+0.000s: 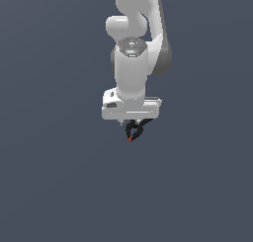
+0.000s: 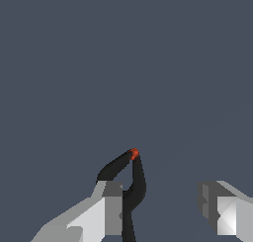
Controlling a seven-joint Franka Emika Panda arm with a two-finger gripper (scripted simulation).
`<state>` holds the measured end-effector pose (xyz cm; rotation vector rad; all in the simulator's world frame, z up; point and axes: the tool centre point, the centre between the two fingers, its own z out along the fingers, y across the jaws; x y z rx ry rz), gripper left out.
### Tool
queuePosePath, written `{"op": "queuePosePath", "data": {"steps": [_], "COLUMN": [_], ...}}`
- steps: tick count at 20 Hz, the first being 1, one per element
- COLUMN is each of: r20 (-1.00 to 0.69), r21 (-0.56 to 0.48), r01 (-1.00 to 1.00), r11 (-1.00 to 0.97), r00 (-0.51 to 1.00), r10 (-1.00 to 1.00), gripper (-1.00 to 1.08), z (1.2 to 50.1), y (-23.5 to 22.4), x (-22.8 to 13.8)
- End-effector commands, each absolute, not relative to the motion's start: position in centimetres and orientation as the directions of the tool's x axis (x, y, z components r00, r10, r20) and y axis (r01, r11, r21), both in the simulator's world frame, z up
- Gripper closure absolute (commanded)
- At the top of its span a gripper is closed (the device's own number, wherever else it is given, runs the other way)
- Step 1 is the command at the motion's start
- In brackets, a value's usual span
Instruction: Pick up the object and move it to a goal position.
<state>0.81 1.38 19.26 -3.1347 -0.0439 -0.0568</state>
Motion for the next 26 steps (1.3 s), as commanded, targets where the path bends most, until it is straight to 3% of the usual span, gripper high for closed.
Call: {"op": "queuePosePath", "data": {"steps": [1,14,26], "r20": [0.036,0.005,-0.119], "r21": [-0.007,-0.083,-0.157], "r01": [0.026,-0.135,-0.495], "r11": [-1.0,-0.987,-0.854], "r00": [0.999,0.991,0.868], "r10": [0.026,-0.136,-0.482], "gripper": [-0.2,-0.2,-0.2], "z": [19.2,16.0,9.8], "y": [1.5,5.0,10.8], "x": [0.8,-1.5,-7.6]}}
